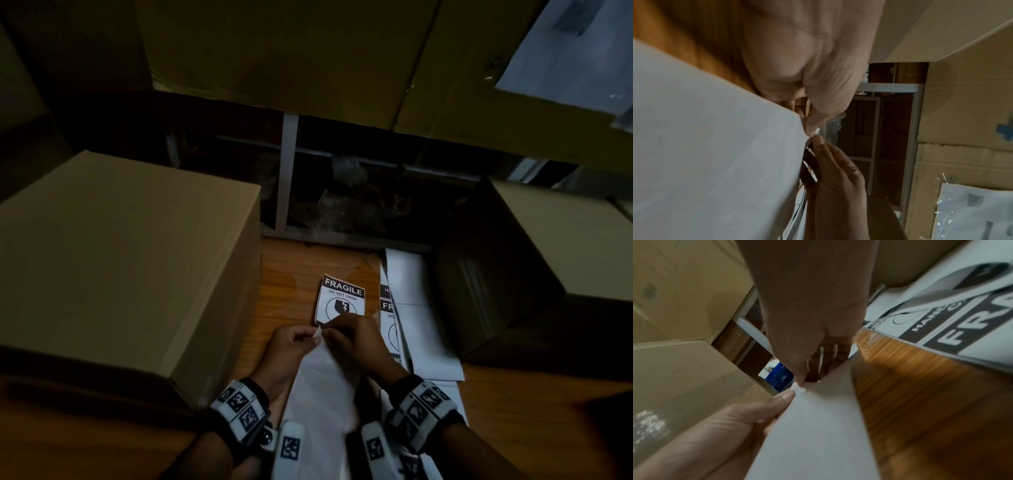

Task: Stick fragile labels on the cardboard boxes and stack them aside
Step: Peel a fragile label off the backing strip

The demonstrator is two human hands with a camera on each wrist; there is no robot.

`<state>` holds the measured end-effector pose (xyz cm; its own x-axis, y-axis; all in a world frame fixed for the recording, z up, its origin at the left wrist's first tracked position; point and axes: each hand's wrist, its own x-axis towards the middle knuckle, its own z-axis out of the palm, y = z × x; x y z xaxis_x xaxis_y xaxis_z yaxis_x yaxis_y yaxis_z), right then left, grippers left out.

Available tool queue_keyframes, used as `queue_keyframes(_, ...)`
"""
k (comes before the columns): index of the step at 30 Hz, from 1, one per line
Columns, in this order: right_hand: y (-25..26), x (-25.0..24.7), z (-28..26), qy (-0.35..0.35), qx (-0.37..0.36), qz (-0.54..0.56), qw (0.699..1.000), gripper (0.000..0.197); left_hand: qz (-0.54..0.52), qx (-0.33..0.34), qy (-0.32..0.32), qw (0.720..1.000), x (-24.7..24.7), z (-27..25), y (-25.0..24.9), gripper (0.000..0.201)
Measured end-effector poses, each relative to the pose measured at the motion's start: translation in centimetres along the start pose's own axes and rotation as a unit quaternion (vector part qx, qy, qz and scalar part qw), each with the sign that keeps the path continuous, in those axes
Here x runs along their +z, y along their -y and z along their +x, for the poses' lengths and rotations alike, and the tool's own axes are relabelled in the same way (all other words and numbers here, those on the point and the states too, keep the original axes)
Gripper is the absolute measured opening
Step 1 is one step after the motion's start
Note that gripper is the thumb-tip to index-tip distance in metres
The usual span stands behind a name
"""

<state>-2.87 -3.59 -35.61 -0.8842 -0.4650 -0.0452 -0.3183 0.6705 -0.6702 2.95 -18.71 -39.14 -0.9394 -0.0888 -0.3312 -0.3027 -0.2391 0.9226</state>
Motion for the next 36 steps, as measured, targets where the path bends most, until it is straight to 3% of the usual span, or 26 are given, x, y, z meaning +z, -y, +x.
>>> queue_keyframes(10,-0.1,0.3,1.0,0.044,0.037,-0.039,0.998,0.016,-0.008,-0.023,0.004,1.0,0.0,0.2,0.0,0.019)
queue_keyframes(12,0.0,0.0,1.3,0.049,0.043,-0.028,0.997,0.028,-0.004,-0.031,0.005,0.999,-0.2,0.2,0.1,0.019)
queue_keyframes(15,-0.6,-1.7,2.1,-0.024,0.114,0.102,0.988,0.026,0.012,-0.038,0.018,0.999,-0.7,-0.1,0.1,0.019)
queue_keyframes(17,-1.0,-3.5,2.5,-0.031,0.145,0.171,0.974,0.021,0.002,-0.041,0.02,0.999,-0.9,-0.4,0.0,0.019)
queue_keyframes(20,-1.1,-4.8,2.4,0.012,0.089,0.125,0.988,0.016,-0.034,-0.053,0.023,0.998,-1.0,-0.4,-0.2,0.02)
queue_keyframes(24,0.2,-2.8,1.3,0.063,0.028,0.048,0.997,0.019,-0.063,-0.049,0.03,0.996,-0.7,-0.5,-0.2,0.018)
queue_keyframes(29,0.4,0.4,0.7,0.047,0.019,-0.012,0.999,0.019,-0.08,-0.049,0.057,0.994,-1.0,-0.4,0.0,0.021)
queue_keyframes(32,0.5,1.1,0.4,0.011,0.024,0.027,0.999,0.012,-0.07,-0.04,0.037,0.996,-1.1,-0.1,0.4,0.021)
queue_keyframes(36,0.6,1.2,0.2,0.012,0.064,0.164,0.984,0.012,-0.059,-0.041,0.04,0.997,-1.6,0.3,1.1,0.025)
